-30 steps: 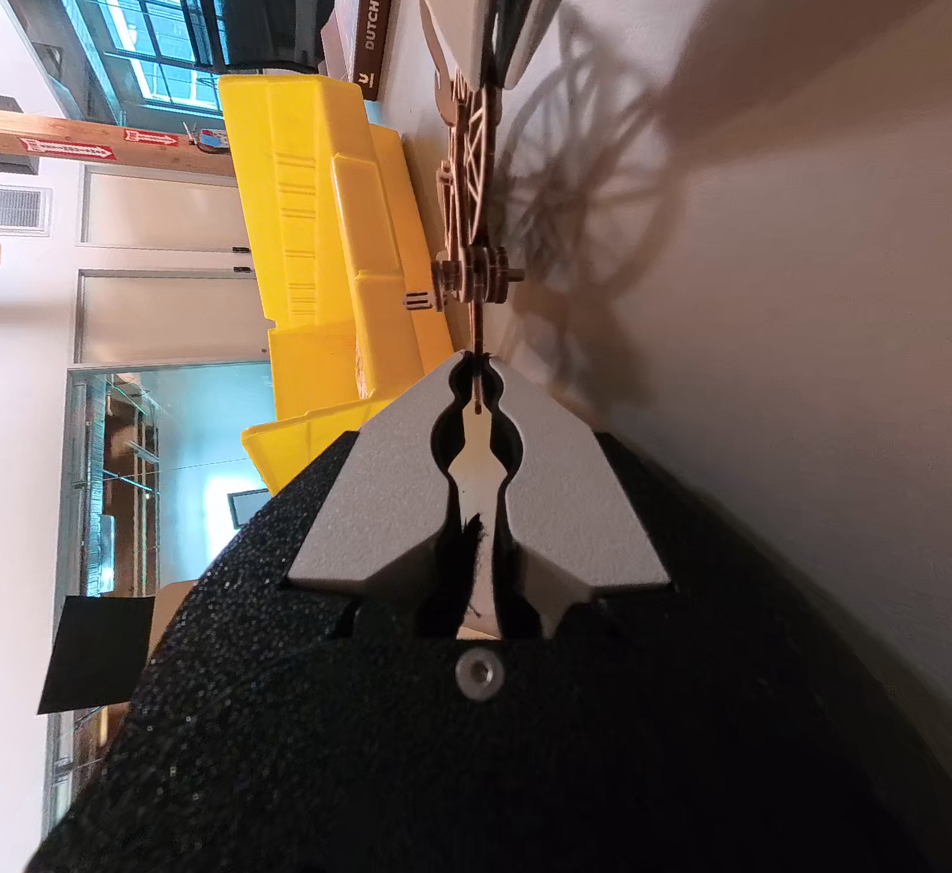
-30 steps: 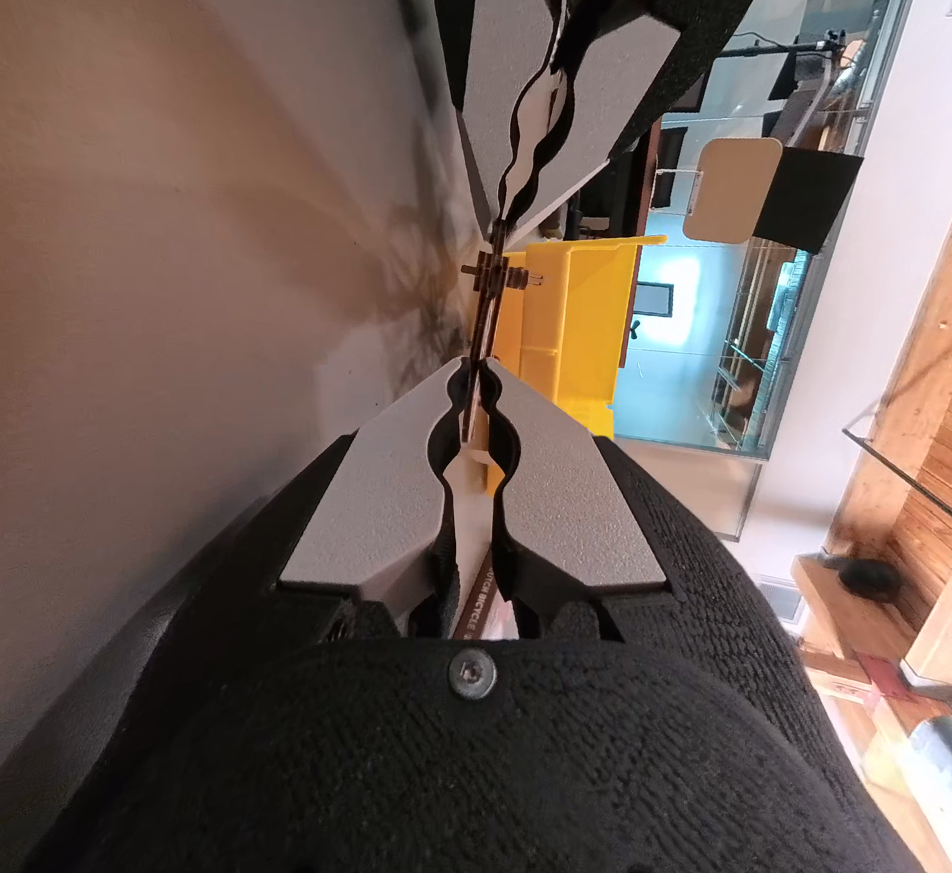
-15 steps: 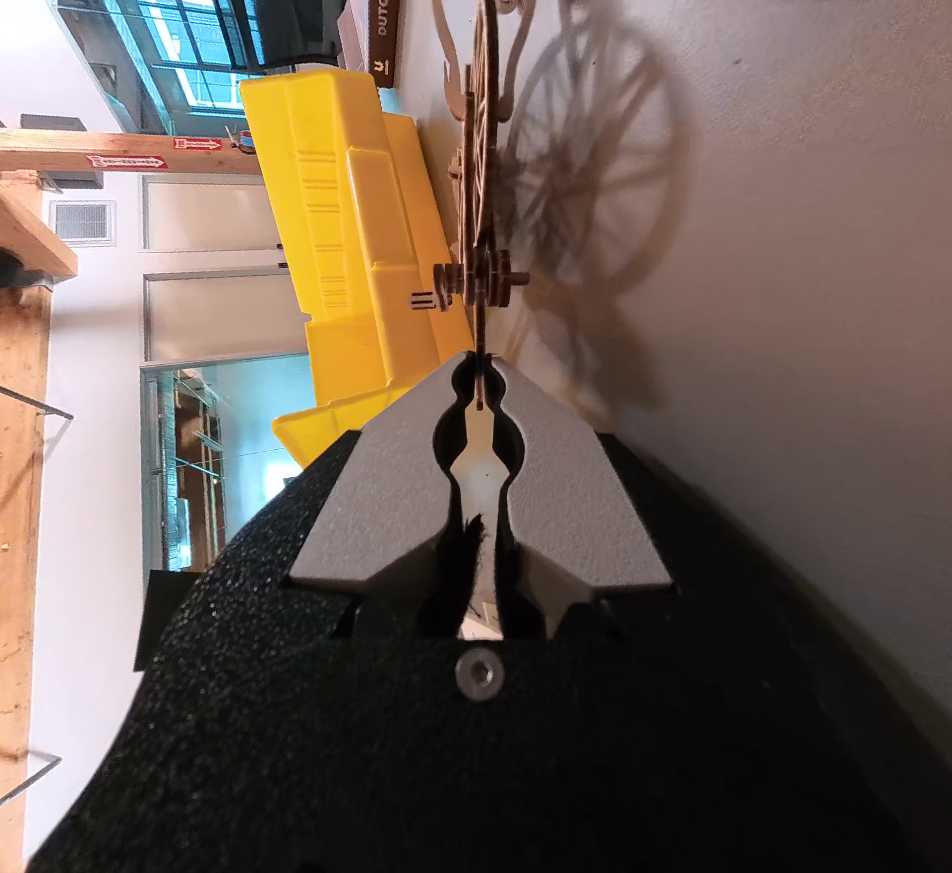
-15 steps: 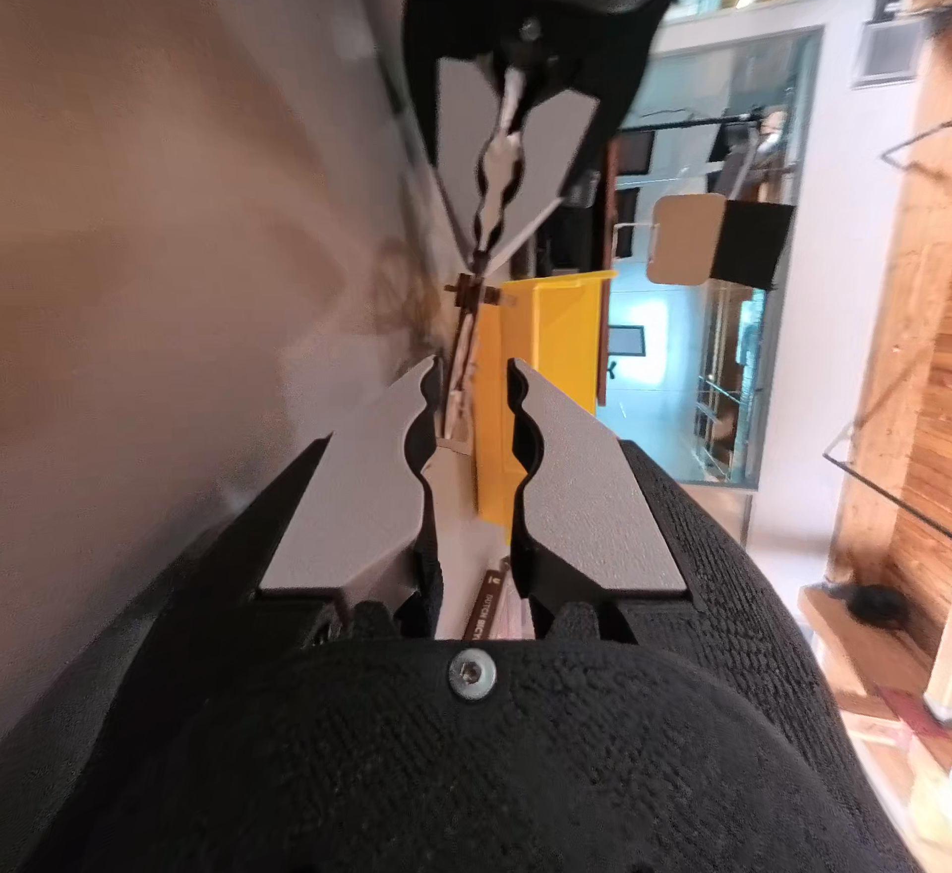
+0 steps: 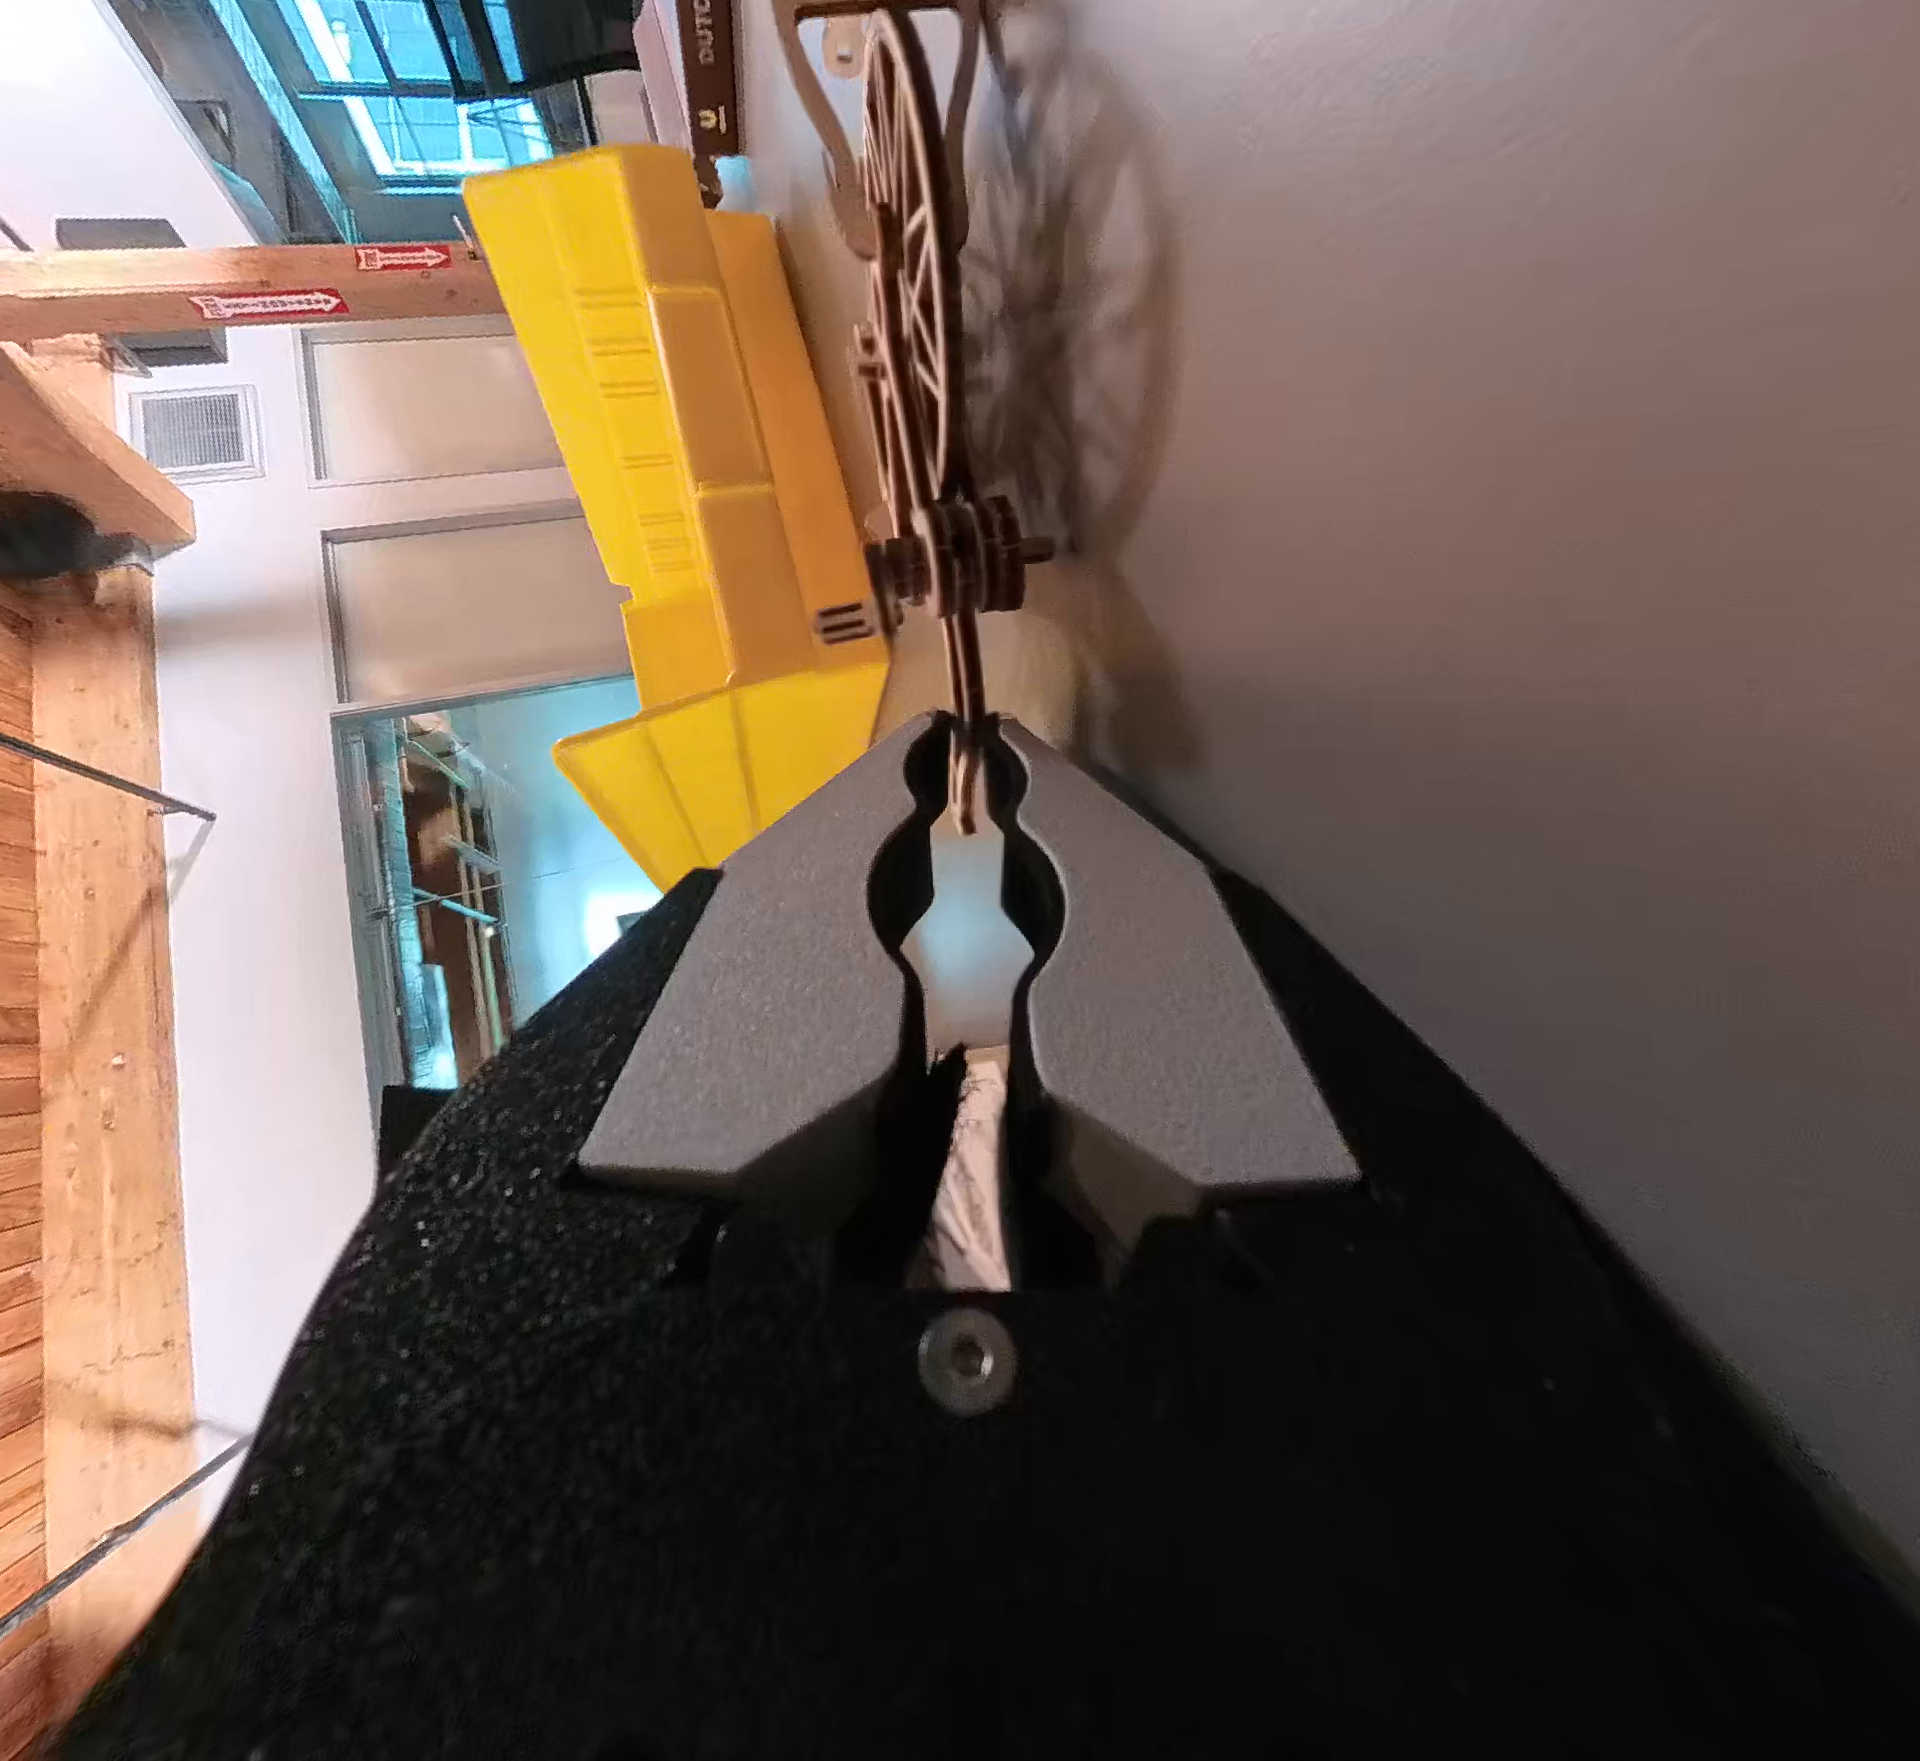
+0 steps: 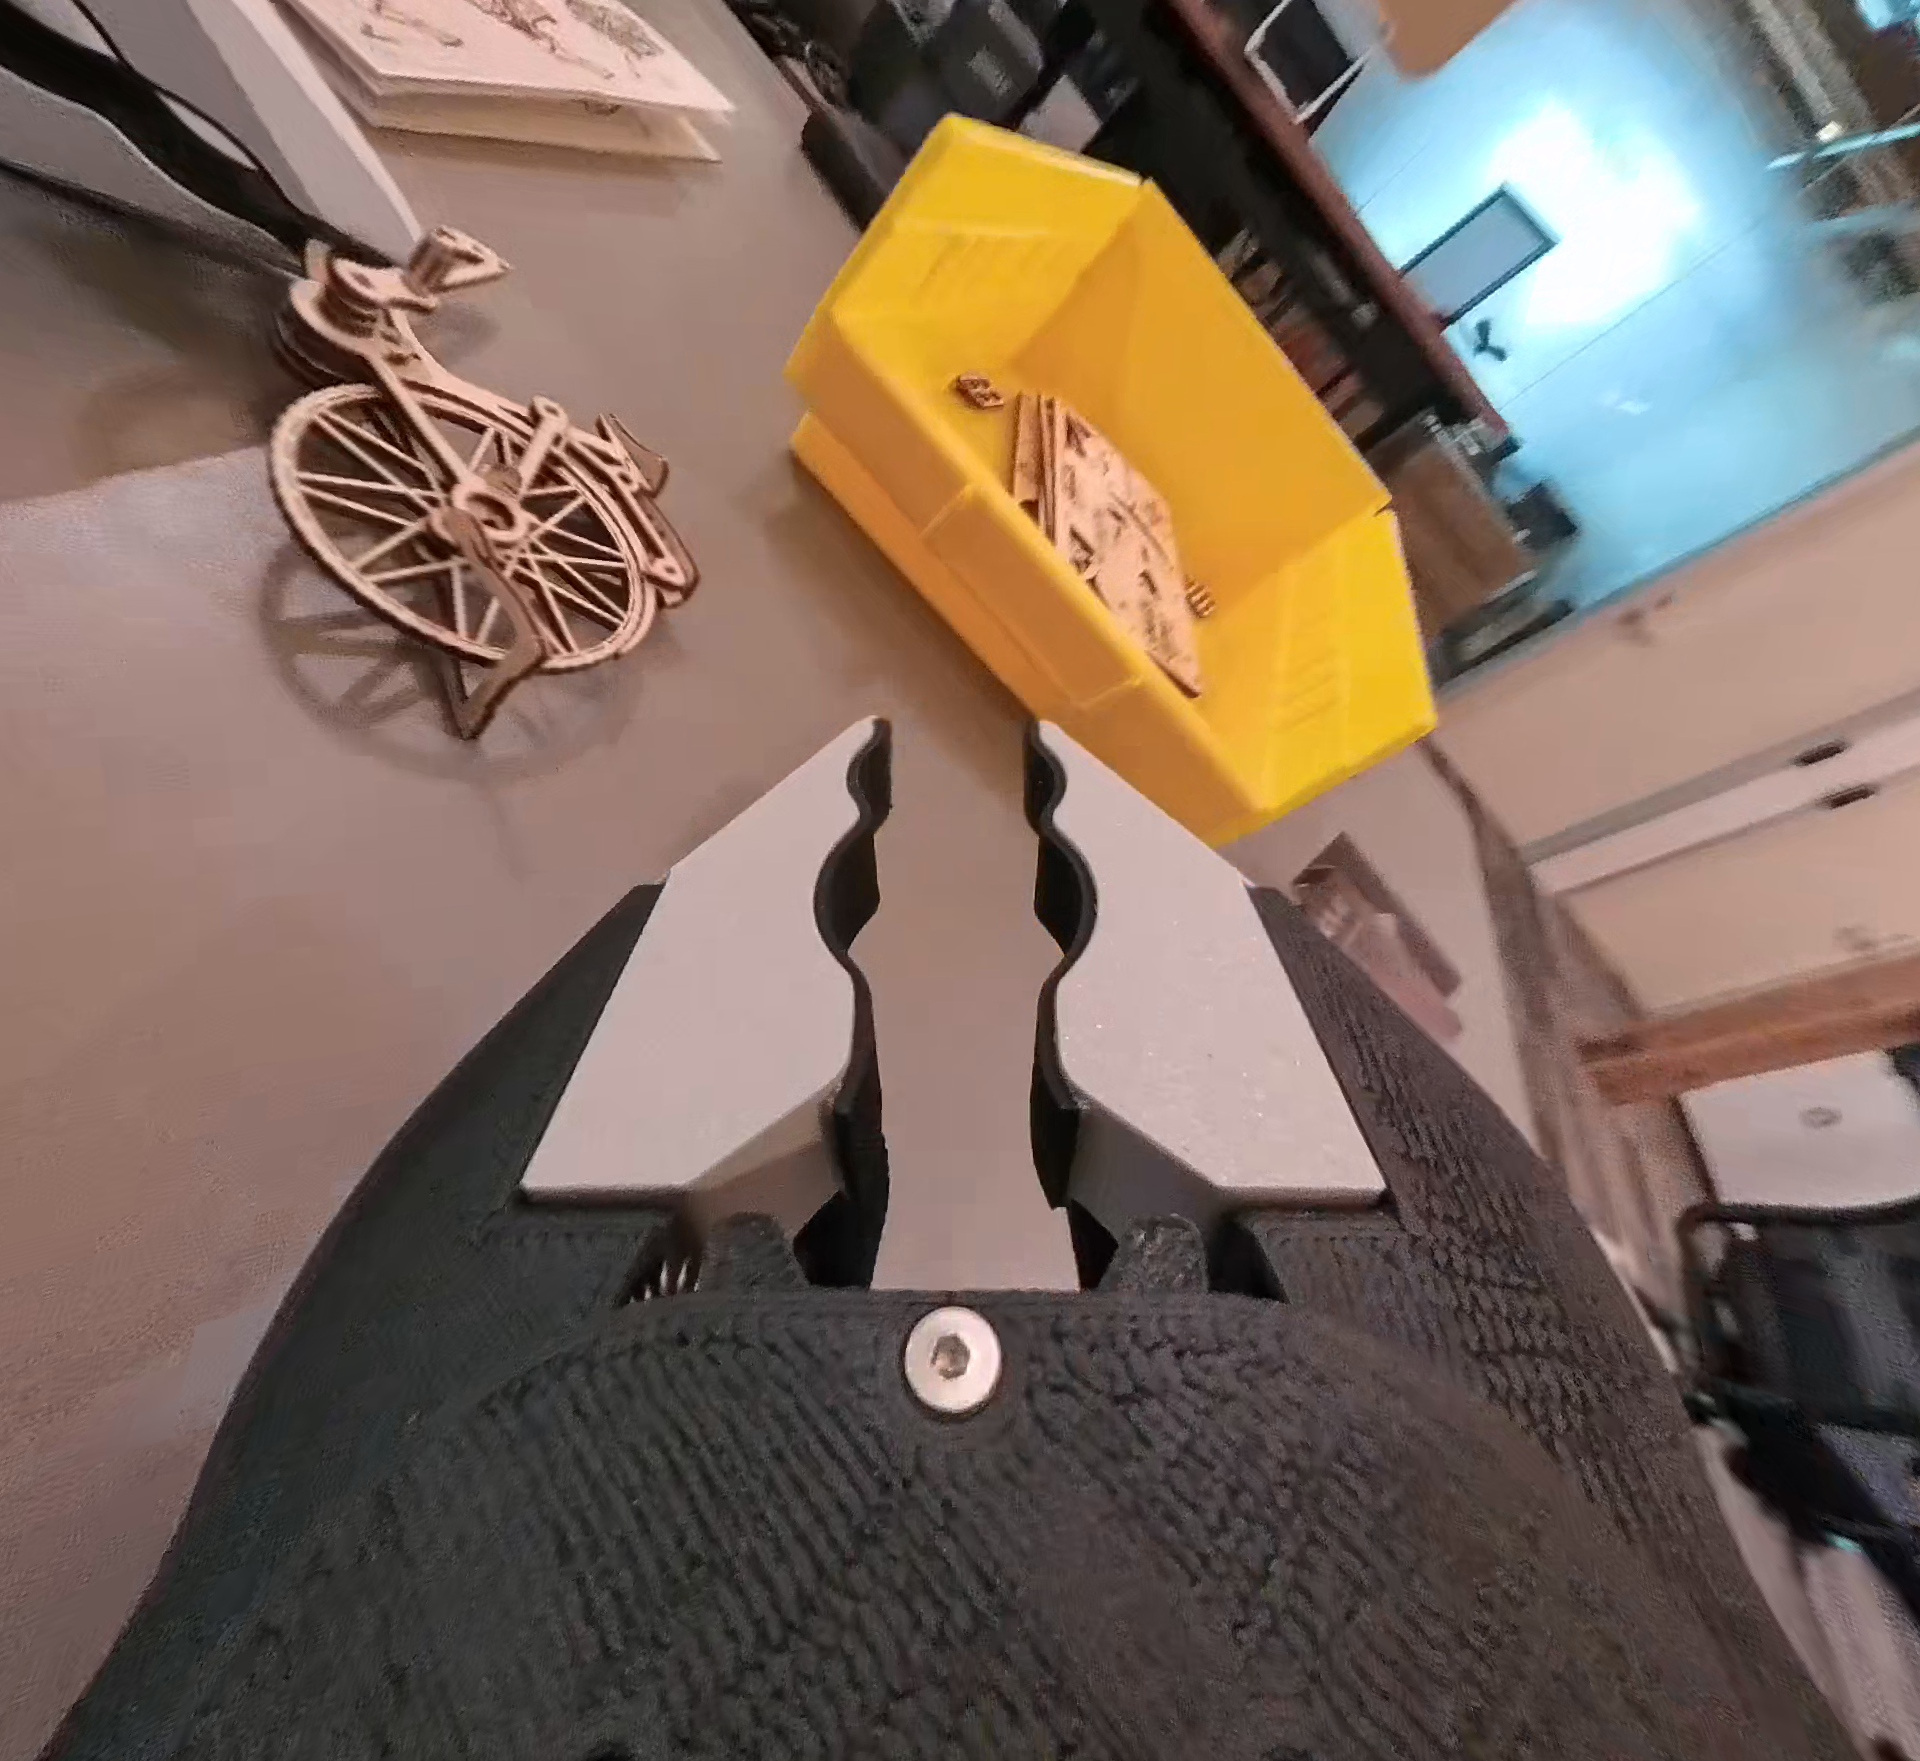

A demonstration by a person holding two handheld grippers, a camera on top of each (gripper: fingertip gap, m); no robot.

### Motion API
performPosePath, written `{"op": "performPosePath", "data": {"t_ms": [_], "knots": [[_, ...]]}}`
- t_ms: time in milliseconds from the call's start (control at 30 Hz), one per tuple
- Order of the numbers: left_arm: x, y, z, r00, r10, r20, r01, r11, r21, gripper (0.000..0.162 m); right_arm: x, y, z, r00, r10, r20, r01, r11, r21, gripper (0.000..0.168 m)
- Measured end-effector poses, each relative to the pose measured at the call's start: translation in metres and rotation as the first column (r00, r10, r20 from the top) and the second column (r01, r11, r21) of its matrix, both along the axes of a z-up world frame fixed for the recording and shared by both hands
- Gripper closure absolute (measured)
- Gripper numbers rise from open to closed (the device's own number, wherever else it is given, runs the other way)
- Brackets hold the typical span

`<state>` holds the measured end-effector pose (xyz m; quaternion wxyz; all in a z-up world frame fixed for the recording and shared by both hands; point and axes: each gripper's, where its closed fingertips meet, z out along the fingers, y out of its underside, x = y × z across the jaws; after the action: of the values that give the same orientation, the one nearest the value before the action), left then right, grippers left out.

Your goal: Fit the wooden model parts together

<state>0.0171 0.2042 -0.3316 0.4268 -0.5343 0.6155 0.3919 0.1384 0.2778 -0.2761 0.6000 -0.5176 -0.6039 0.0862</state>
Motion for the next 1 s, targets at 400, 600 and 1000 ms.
{"op": "performPosePath", "data": {"t_ms": [400,600,1000], "knots": [[-0.009,-0.029,0.016,0.950,0.035,0.310,-0.019,0.998,-0.054,0.138,0.001,0.005,-0.003,1.000,-0.005,-0.024,0.003,0.996,-0.085,0.146],[-0.013,-0.033,0.066,0.809,-0.073,0.583,0.022,0.995,0.094,0.142,0.000,0.005,-0.004,1.000,-0.009,-0.021,0.007,0.996,-0.084,0.146],[-0.011,-0.036,0.066,0.827,-0.094,0.554,0.038,0.993,0.112,0.153,0.000,0.011,-0.009,0.996,-0.064,0.058,0.063,0.998,0.021,0.150]]}}
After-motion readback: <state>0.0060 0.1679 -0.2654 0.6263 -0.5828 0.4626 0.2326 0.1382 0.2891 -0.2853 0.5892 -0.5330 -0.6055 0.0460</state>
